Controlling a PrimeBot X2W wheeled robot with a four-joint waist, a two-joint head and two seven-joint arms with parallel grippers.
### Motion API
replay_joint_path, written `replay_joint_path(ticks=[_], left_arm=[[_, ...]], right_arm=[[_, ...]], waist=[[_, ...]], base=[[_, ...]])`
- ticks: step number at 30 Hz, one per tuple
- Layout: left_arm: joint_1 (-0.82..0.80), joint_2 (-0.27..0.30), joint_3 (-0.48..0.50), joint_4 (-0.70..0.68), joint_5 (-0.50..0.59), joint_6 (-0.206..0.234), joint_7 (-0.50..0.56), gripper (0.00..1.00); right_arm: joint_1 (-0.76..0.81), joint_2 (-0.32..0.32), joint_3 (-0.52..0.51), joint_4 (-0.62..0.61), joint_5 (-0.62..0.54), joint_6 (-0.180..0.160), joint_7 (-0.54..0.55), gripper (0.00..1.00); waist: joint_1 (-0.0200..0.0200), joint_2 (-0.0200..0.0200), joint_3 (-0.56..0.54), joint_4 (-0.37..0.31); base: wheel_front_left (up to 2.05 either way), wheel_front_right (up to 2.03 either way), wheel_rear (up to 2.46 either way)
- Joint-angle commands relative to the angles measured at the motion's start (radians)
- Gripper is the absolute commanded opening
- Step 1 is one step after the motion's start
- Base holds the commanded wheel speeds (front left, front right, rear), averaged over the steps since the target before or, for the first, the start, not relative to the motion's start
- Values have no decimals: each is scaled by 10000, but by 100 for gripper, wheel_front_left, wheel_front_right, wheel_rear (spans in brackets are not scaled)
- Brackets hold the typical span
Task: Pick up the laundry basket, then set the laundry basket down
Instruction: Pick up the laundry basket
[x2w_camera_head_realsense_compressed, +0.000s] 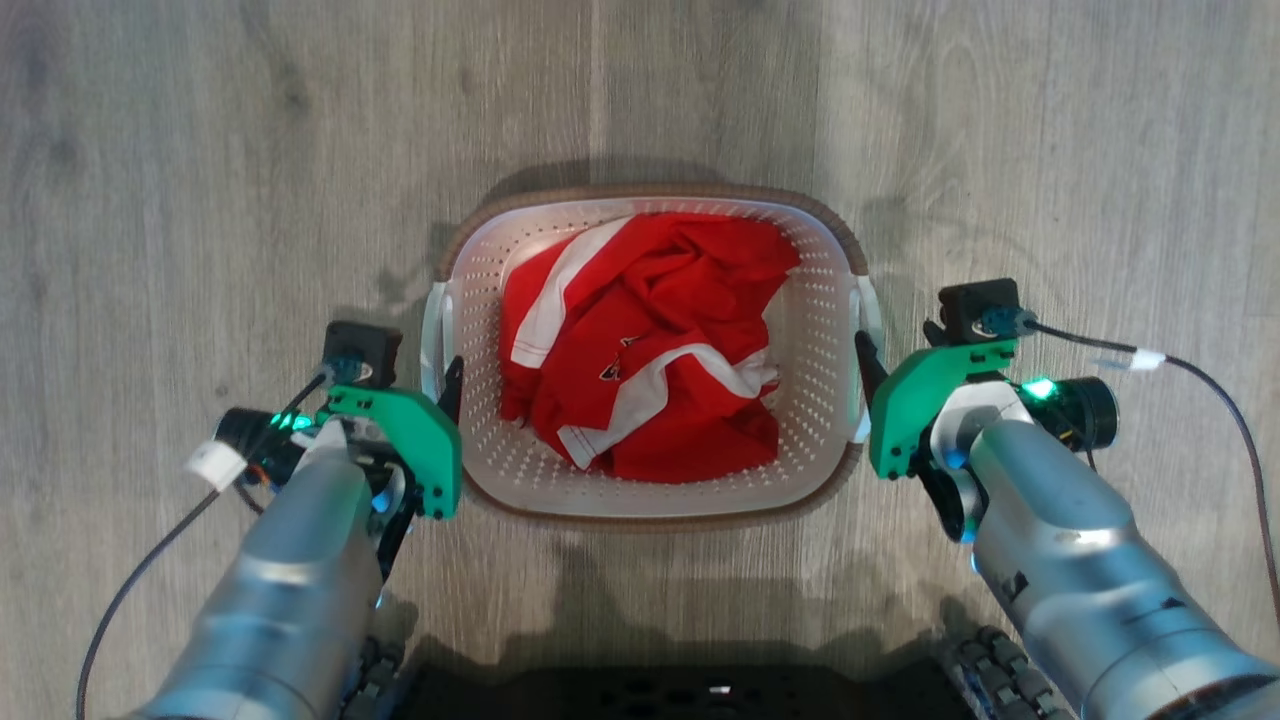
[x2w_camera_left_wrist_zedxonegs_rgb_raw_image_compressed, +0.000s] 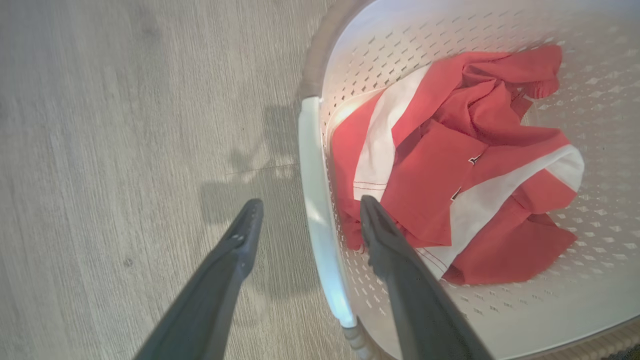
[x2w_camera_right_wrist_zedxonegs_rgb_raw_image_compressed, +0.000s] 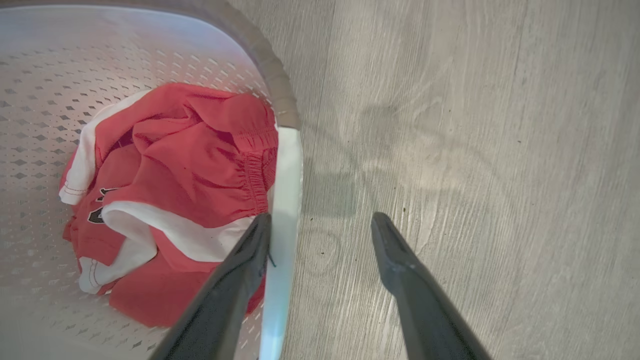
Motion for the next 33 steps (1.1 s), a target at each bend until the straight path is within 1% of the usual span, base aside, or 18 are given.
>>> replay_joint_path(ticks=[1,8,13,22,24,31,33], left_arm=[[-53,228,9,15,-212,-59,62,100],[-381,227,-1105,-150,-1387,-60,598,100],[-763,226,-1512,103,-1871,-60,767,100],[-1087,266,-2077,351,-2374,-61,1025,100],[-1172,284,-2339,394,-2471,-61,1072,100],[-1292,286,-2800,443,-2744,-61,1129,100],[-1338,285,-2790,465,-2963,-61,1138,100]], right_arm=[[174,132,274,-11,134,69,37,100],[-146,132,733,225,616,69,75,100],[-378,132,1069,280,896,69,76,100],[-634,132,1698,192,1354,69,226,100],[-720,132,1926,237,1438,69,278,100],[-849,132,2125,393,1671,69,253,100],[-912,132,2179,437,1727,69,174,100]], waist=[[0,0,116,14],[0,0,498,24],[0,0,795,-8],[0,0,1176,-53],[0,0,1291,-48],[0,0,1499,-22],[0,0,1553,-12]], base=[[0,0,0],[0,0,0],[0,0,0],[0,0,0],[0,0,0],[0,0,0],[0,0,0]])
